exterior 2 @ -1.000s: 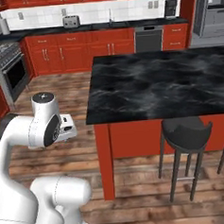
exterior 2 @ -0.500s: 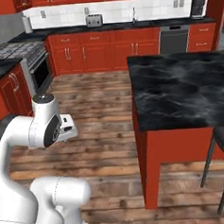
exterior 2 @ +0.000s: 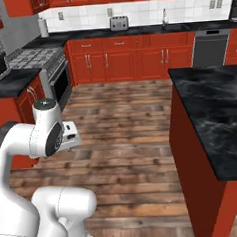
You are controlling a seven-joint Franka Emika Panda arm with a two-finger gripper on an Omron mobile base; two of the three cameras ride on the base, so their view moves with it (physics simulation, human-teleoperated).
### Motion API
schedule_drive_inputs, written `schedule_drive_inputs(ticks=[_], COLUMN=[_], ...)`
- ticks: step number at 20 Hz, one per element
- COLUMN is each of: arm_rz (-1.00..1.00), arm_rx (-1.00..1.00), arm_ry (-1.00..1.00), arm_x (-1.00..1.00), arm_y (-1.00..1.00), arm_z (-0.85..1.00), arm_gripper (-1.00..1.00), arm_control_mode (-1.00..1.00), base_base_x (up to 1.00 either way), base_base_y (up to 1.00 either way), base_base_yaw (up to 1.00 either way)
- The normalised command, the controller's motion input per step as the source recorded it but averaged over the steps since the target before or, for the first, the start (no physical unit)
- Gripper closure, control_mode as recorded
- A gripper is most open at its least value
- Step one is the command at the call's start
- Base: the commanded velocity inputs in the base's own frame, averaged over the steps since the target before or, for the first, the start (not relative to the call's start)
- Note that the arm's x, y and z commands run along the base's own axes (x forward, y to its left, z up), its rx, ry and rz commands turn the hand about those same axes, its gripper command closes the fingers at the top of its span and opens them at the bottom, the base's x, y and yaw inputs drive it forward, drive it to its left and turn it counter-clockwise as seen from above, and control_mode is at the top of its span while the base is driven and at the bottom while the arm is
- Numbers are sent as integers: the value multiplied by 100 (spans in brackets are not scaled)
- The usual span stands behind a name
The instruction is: Take the cheese, fish, and lime from the fridge and place them on the plate on the dining counter to create an appetizer plate.
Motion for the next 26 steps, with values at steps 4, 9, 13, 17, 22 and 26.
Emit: schedule_drive_inputs(ticks=[4,9,13,17,22,26], arm_rz=[0,0,0,0,0,0], arm_rx=[0,0,0,0,0,0], arm_ry=[0,0,0,0,0,0], arm_x=[0,0,0,0,0,0], arm_y=[0,0,0,0,0,0], arm_z=[0,0,0,0,0,0], arm_gripper=[-100,-100,-100,-100,-100,-100], arm_control_mode=[100,100,100,100,100,100], base_base_x=[100,100,100,100,100,100], base_base_y=[25,3,33,60,69,80], base_base_yaw=[-8,-32,-38,-32,-28,-21])
